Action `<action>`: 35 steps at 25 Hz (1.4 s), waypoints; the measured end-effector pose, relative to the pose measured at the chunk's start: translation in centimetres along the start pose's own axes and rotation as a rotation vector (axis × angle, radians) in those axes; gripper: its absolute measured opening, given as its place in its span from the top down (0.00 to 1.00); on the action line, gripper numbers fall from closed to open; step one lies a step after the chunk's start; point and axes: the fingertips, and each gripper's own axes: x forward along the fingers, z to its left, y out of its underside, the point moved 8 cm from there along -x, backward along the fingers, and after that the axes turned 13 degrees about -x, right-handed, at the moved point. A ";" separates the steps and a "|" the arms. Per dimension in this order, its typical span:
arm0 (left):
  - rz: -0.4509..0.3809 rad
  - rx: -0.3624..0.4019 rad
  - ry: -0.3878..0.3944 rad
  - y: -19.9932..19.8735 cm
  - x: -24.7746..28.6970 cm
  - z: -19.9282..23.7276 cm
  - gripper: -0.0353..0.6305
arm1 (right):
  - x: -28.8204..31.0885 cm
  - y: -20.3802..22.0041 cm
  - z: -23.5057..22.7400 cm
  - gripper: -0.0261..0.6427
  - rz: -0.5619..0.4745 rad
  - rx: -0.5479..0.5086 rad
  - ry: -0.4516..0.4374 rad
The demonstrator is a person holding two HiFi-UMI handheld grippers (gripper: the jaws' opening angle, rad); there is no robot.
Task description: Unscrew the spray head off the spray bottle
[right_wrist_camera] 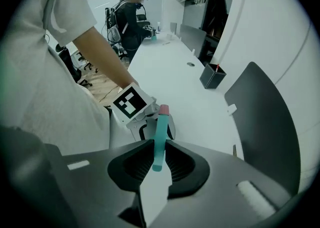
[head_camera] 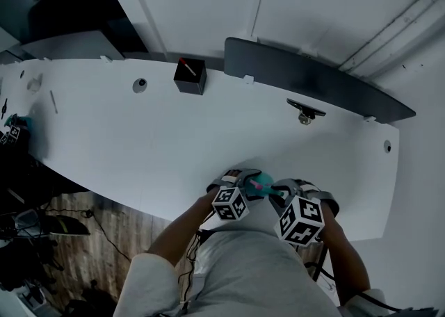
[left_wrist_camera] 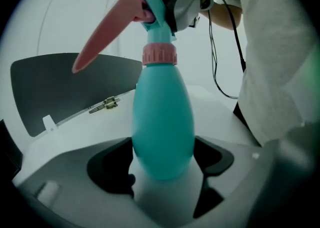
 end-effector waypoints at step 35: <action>-0.073 -0.151 -0.448 -1.7 -0.1 -2.3 0.39 | -0.1 0.0 -1.3 0.85 -0.007 0.121 0.012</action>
